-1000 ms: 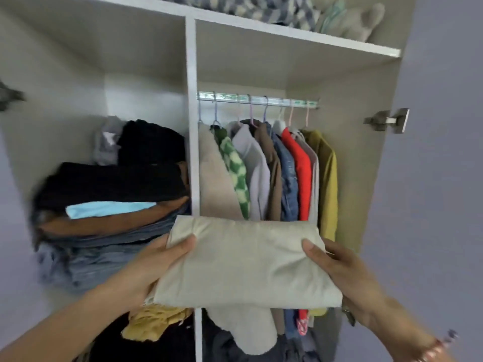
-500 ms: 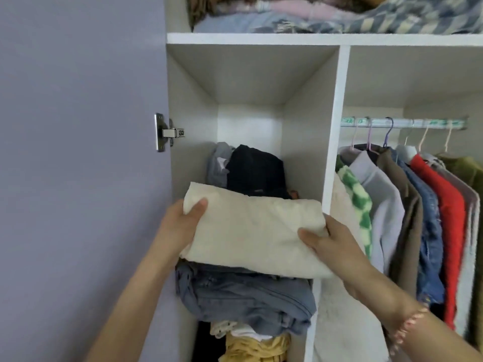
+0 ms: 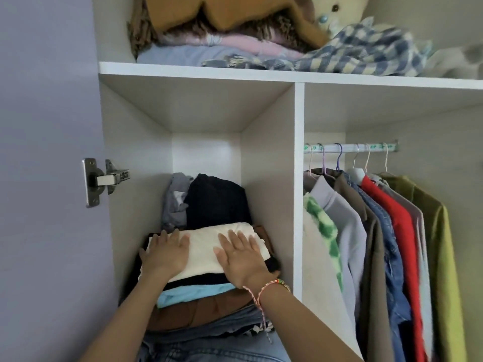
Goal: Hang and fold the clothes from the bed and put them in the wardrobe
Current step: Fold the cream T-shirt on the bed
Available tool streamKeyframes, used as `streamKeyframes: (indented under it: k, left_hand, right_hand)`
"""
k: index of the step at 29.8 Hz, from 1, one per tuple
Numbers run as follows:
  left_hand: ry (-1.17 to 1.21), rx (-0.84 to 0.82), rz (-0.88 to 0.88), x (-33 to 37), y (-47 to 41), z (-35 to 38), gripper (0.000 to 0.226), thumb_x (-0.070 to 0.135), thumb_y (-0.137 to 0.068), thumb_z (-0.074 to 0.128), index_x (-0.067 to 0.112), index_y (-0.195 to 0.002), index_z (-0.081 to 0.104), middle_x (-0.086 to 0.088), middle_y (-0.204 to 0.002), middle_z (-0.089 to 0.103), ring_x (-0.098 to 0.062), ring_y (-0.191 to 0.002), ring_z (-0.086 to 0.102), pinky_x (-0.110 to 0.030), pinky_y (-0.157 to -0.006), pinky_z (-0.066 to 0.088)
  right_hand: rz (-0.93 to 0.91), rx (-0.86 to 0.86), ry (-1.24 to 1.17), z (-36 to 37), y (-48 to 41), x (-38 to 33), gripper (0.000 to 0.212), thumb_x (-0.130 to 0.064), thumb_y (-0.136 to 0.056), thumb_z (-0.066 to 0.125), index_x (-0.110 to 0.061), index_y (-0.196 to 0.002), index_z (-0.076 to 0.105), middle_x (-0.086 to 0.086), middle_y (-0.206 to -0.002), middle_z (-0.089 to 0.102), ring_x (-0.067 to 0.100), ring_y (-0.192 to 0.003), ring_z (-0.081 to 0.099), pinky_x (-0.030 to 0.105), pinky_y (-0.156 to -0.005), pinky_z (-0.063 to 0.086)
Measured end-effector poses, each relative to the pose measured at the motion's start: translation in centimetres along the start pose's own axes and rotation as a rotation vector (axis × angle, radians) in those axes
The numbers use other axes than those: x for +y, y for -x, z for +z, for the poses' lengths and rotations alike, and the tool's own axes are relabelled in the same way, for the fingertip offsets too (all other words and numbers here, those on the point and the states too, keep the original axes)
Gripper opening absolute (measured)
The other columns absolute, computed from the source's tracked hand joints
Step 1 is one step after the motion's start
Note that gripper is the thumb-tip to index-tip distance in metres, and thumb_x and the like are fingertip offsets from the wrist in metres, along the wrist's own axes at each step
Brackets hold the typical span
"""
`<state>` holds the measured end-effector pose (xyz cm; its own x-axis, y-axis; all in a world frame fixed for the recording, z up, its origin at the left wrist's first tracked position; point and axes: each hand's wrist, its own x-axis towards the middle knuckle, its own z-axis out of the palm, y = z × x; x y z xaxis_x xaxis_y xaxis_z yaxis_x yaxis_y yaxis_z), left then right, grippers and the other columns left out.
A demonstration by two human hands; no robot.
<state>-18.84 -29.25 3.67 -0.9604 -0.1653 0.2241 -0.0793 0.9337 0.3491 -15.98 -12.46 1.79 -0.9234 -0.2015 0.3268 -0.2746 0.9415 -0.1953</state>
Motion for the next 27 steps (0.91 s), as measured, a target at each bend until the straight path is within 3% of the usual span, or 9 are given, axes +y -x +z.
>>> streamKeyframes:
  k: [2, 4, 7, 11, 14, 16, 19, 23, 27]
  left_hand:
    - [0.008, 0.011, -0.009, -0.2, 0.2, -0.1, 0.054, 0.043, -0.100, 0.012, 0.024, -0.150, 0.012, -0.005, -0.157, 0.009, -0.025, -0.144, 0.007, -0.052, -0.115, 0.007]
    - [0.014, 0.159, -0.036, -0.4, 0.5, 0.4, 0.054, 0.038, -0.100, 0.014, 0.013, -0.144, 0.032, -0.015, -0.151, 0.029, -0.031, -0.139, 0.023, -0.057, -0.111, 0.011]
    - [0.136, 0.553, 0.068, 2.5, 3.6, 2.1, 0.035, 0.012, -0.088, 0.039, -0.013, -0.092, 0.064, -0.035, -0.098, 0.063, -0.049, -0.103, 0.056, -0.070, -0.099, 0.023]
    - [0.461, 0.703, 0.530, 10.5, 11.1, 5.8, 0.039, 0.017, -0.088, 0.032, 0.002, -0.093, 0.068, -0.018, -0.111, 0.066, -0.036, -0.112, 0.058, -0.042, -0.110, 0.015]
    - [0.784, 0.606, 0.800, 16.0, 16.3, 7.1, 0.046, 0.024, -0.097, 0.026, 0.007, -0.090, 0.068, -0.005, -0.111, 0.066, -0.018, -0.114, 0.052, -0.020, -0.104, 0.028]
    - [0.932, 0.596, 0.924, 21.8, 20.9, 8.0, 0.039, 0.015, -0.089, 0.030, 0.009, -0.091, 0.069, 0.004, -0.109, 0.066, -0.011, -0.109, 0.053, -0.017, -0.096, 0.037]
    - [1.030, 0.495, 1.090, 27.6, 26.5, 9.3, 0.033, 0.015, -0.086, 0.035, 0.019, -0.103, 0.063, 0.009, -0.111, 0.064, -0.004, -0.107, 0.054, -0.015, -0.093, 0.040]
    - [0.908, -0.045, 1.166, 35.5, 35.3, 12.6, 0.033, 0.033, -0.093, 0.039, 0.020, -0.116, 0.058, 0.013, -0.114, 0.057, 0.001, -0.110, 0.049, -0.004, -0.090, 0.029]
    - [0.839, -0.403, 1.288, 40.4, 44.7, 15.0, 0.022, 0.017, -0.094, 0.050, 0.019, -0.115, 0.057, 0.013, -0.112, 0.053, -0.006, -0.114, 0.049, -0.009, -0.087, 0.028]
  right_hand:
    - [-0.012, -0.037, 0.005, -0.7, 0.4, 0.1, 0.062, -0.050, -0.097, 0.005, -0.019, -0.151, 0.003, 0.006, -0.159, -0.003, 0.020, -0.145, -0.006, 0.036, -0.116, -0.012]
    - [-0.053, -0.072, 0.015, -1.3, 1.7, 0.3, 0.061, -0.049, -0.099, 0.014, -0.018, -0.151, 0.004, 0.007, -0.158, -0.002, 0.020, -0.145, -0.006, 0.032, -0.116, -0.010]
    - [-0.098, -0.068, -0.092, -2.5, 5.1, 1.6, 0.084, -0.067, -0.083, 0.009, -0.018, -0.150, 0.012, 0.005, -0.158, 0.004, 0.016, -0.145, 0.001, 0.024, -0.115, -0.005]
    - [-0.102, 0.085, -0.408, -5.1, 10.6, 4.2, 0.040, -0.029, -0.100, 0.037, -0.012, -0.134, 0.045, 0.009, -0.135, 0.050, 0.019, -0.124, 0.045, 0.022, -0.105, 0.033]
    - [-0.047, 0.132, -0.361, -8.0, 15.7, 7.6, 0.029, -0.017, -0.098, 0.038, -0.007, -0.121, 0.052, 0.010, -0.117, 0.057, 0.019, -0.105, 0.053, 0.019, -0.083, 0.036]
    - [0.031, 0.235, -0.277, -10.6, 21.1, 12.5, 0.031, -0.025, -0.097, 0.040, -0.016, -0.124, 0.051, 0.000, -0.115, 0.056, 0.008, -0.101, 0.050, 0.020, -0.086, 0.038]
    - [0.130, 0.355, -0.274, -12.8, 27.0, 17.4, 0.045, -0.044, -0.089, 0.034, -0.021, -0.124, 0.051, -0.002, -0.116, 0.060, 0.010, -0.109, 0.055, 0.031, -0.094, 0.044]
    - [0.527, 0.409, -0.164, -15.0, 40.3, 23.9, 0.043, -0.040, -0.098, 0.037, -0.023, -0.138, 0.039, -0.005, -0.131, 0.050, 0.011, -0.118, 0.049, 0.023, -0.097, 0.040]
    - [0.918, 0.583, -0.176, -16.6, 56.0, 27.2, 0.039, -0.038, -0.096, 0.046, -0.022, -0.132, 0.045, -0.006, -0.112, 0.056, 0.009, -0.094, 0.054, 0.015, -0.079, 0.039]
